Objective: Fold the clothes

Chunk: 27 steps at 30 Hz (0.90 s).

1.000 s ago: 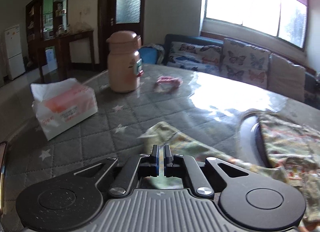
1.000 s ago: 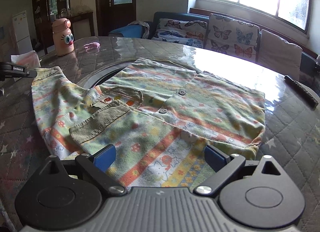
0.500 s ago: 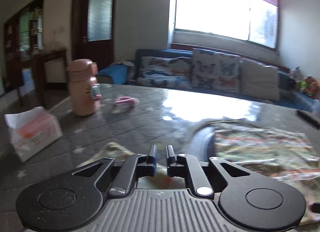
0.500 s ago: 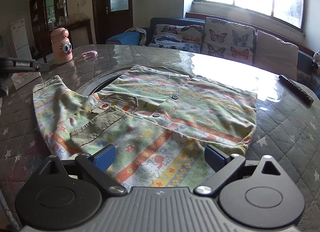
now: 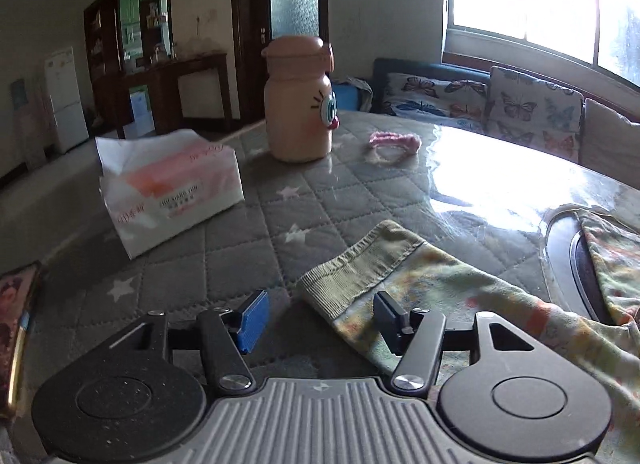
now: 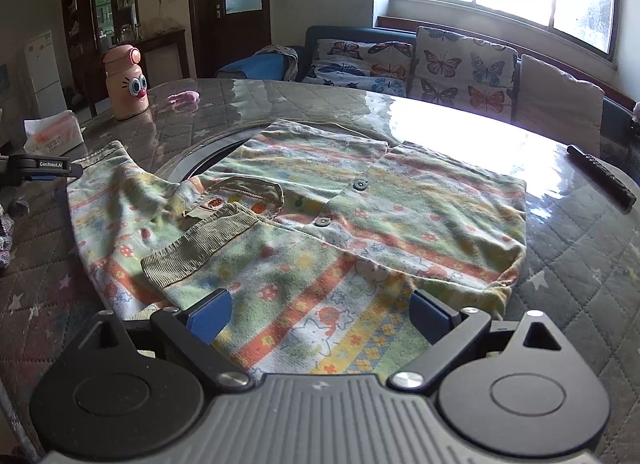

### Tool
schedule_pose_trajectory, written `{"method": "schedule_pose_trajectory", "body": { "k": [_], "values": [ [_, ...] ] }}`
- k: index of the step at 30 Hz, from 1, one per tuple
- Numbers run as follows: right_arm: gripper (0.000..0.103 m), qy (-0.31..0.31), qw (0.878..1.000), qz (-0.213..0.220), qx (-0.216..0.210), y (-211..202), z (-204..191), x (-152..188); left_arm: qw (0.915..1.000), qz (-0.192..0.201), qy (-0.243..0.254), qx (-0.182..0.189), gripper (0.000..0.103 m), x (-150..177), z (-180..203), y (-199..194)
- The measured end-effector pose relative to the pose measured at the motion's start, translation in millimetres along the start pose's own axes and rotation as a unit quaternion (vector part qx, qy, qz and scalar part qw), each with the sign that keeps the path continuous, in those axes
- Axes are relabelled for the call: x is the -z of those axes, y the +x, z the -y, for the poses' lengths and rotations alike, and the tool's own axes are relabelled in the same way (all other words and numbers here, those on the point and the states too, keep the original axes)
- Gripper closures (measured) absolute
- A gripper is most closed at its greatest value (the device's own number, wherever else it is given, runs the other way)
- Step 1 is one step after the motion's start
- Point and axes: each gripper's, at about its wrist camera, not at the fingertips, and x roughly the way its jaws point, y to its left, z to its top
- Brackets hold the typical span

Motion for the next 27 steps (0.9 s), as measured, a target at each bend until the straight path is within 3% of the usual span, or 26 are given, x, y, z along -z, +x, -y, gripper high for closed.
{"method": "schedule_pose_trajectory", "body": {
  "k": [2,4,5,6,7,10,14,19,24,27],
  "values": [
    [0.006,0.000,1.000,0.000,0.001,0.1,-0.3,-0.5,1.0000,0.001,-0.006,0.008,0.050,-0.9,-0.9,3.1],
    [0.006,0.001,1.000,0.000,0.002,0.1,-0.5,-0.9,0.9999,0.003,-0.003,0.015,0.073,-3.1,0.2,3.5],
    [0.006,0.001,1.000,0.001,0.002,-0.5,-0.5,-0.8,0.9998,0.003,-0.004,0.020,0.078,-4.3,0.4,3.9],
    [0.006,0.001,1.000,0.002,0.002,-1.1,-0.5,-0.7,0.9996,0.001,-0.007,0.029,0.090,-5.9,1.2,3.8],
    [0.006,0.002,1.000,0.003,0.002,-1.9,-0.4,-0.6,0.9993,-0.002,-0.011,0.036,0.094,-7.3,2.2,3.3],
    [0.006,0.005,1.000,0.007,0.004,-5.6,0.7,-0.1,0.9983,0.008,-0.009,0.057,0.095,-11.7,11.2,-7.7],
    [0.006,0.011,1.000,0.016,0.008,-12.5,5.6,0.1,0.9909,0.029,0.002,0.131,0.095,-20.9,35.1,-40.8],
    [0.007,0.030,0.999,0.025,0.006,-20.1,15.4,2.8,0.9676,0.042,0.032,0.247,0.095,-25.8,84.6,-85.9],
    [0.009,0.049,0.998,0.027,0.007,-27.6,28.4,9.8,0.9331,0.040,0.075,0.350,0.095,-18.0,141.7,-122.6],
    [0.011,0.057,0.998,0.029,0.013,-31.3,35.2,13.6,0.9146,0.033,0.106,0.389,0.095,-7.3,169.6,-135.6]
  ]
}}
